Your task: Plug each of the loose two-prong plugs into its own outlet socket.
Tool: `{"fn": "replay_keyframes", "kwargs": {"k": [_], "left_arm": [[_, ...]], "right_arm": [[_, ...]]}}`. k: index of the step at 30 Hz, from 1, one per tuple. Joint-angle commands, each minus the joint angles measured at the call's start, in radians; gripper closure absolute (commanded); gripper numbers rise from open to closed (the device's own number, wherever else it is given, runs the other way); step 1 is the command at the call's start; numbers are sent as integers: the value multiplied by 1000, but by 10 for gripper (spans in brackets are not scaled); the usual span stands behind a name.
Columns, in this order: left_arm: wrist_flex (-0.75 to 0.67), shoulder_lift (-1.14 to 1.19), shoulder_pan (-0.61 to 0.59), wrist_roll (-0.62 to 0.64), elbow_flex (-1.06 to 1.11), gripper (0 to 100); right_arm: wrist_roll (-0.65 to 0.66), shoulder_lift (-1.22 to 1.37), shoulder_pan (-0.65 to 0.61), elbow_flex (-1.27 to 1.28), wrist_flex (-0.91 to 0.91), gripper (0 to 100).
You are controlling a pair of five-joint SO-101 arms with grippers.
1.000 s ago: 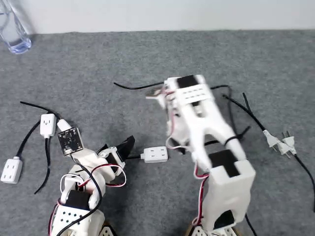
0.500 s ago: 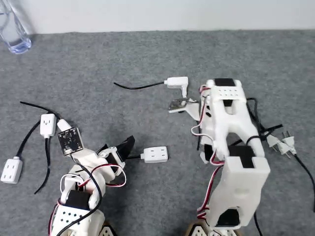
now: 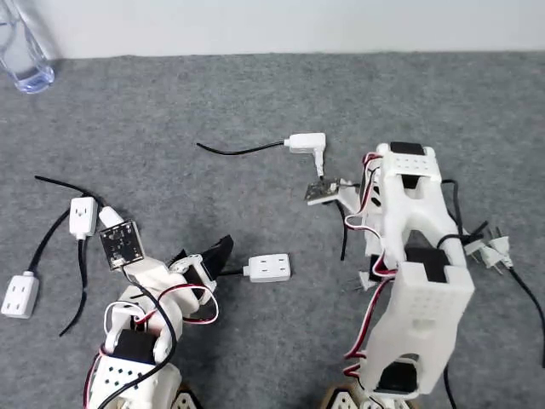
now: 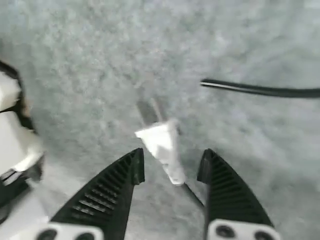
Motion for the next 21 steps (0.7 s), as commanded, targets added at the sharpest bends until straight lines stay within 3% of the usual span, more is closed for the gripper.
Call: {"fn": "replay_keyframes", "kwargs": {"k": [1,10,13,17,21], "left_arm": [[-23,-11,2,-12,-10,681],[-23,-11,3,-12,-10,681],[-23,-11,3,-12,-10,681],[-23,-11,3,-12,-10,681],[-23,-11,3,-12,-10,681]], "right_arm": [[8,-84,-12,-9,-50,815],[25,-239,-38,-2,93,824],[98,-374,-5,68,94,902],[138,-610,38,324,-166,978],[68,-852,45,657,-532,923]]}}
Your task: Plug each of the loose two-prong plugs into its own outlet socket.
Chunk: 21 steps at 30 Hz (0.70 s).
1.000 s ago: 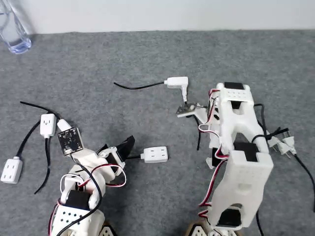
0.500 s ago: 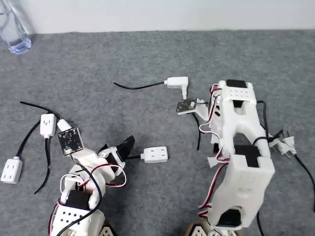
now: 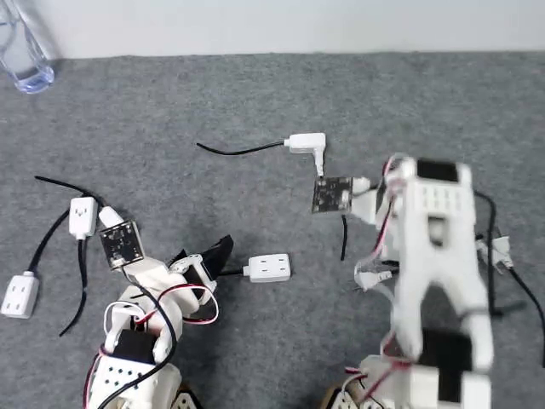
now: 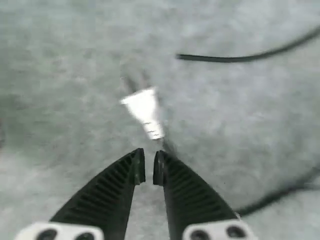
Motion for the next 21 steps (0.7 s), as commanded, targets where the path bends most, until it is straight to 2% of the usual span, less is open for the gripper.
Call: {"fn": "replay_keyframes", "kwargs": {"k": [1,3,5,8,11,13,16,21], "left_arm": [[-23,-11,3,-12,-10,681],[-23,-11,3,-12,-10,681],[-23,-11,3,-12,-10,681],[-23,-11,3,-12,-10,681],[-23,-11,5,-12,-10,681],[-23,-11,5,-12,-10,681],[-23,-11,5,-12,-10,681],[-23,-11,5,-12,-10,681]], "right_arm": [[-95,-254,13,281,-334,896],[-190,-374,13,416,-443,844],[-261,-493,10,529,-476,793],[-272,-642,-10,671,-478,745],[-269,-708,-42,758,-473,760],[-199,-687,-64,760,-429,775],[61,-596,-67,749,-317,780],[75,-363,-45,586,-263,779]]}}
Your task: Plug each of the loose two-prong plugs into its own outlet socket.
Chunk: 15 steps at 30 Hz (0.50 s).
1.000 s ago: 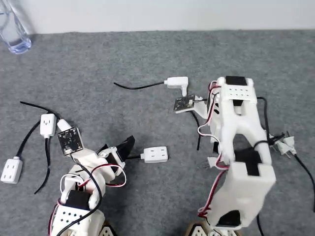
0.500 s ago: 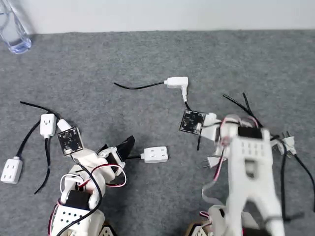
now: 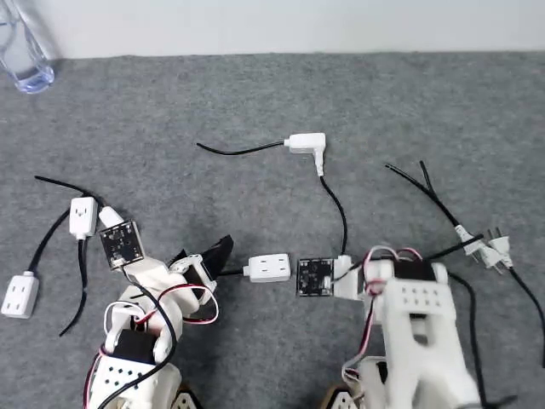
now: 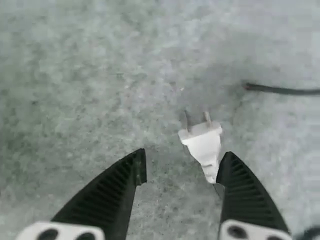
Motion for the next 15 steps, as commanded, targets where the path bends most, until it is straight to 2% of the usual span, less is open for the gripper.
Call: {"fn": "replay_keyframes", "kwargs": {"k": [1,9,15], "left_arm": [[-23,-11,5,-12,-10,681],[-23,-11,6,-12,-10,681],[-23,-11,6,-12,-10,681]], "right_arm": [[51,171,24,-167,47,779],[124,440,41,-470,173,779],[170,549,39,-560,183,779]]}}
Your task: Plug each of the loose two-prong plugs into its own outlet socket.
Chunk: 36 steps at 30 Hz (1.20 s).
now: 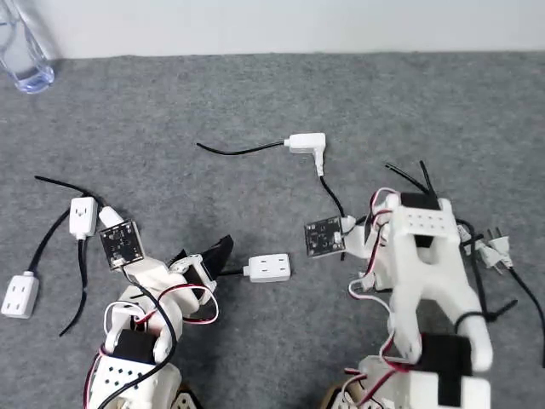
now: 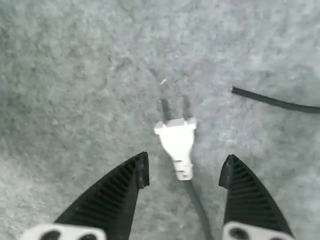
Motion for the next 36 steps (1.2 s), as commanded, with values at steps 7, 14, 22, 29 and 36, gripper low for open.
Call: {"fn": "replay_keyframes", "kwargs": {"k": [7,14,22,29,36], "left_arm": [[-23,-11,6,-12,-10,681],[-23,-11,6,-12,-10,681],[-23,-11,6,-12,-10,681],[-23,-11,6,-12,-10,681],[-21,-11,6,-12,-10,681]], "right_arm": [[37,166,-10,-112,15,779],[109,294,-1,-183,15,783],[186,329,13,-204,18,863],[190,334,2,-196,18,974],[183,334,-24,-203,-13,991]]}}
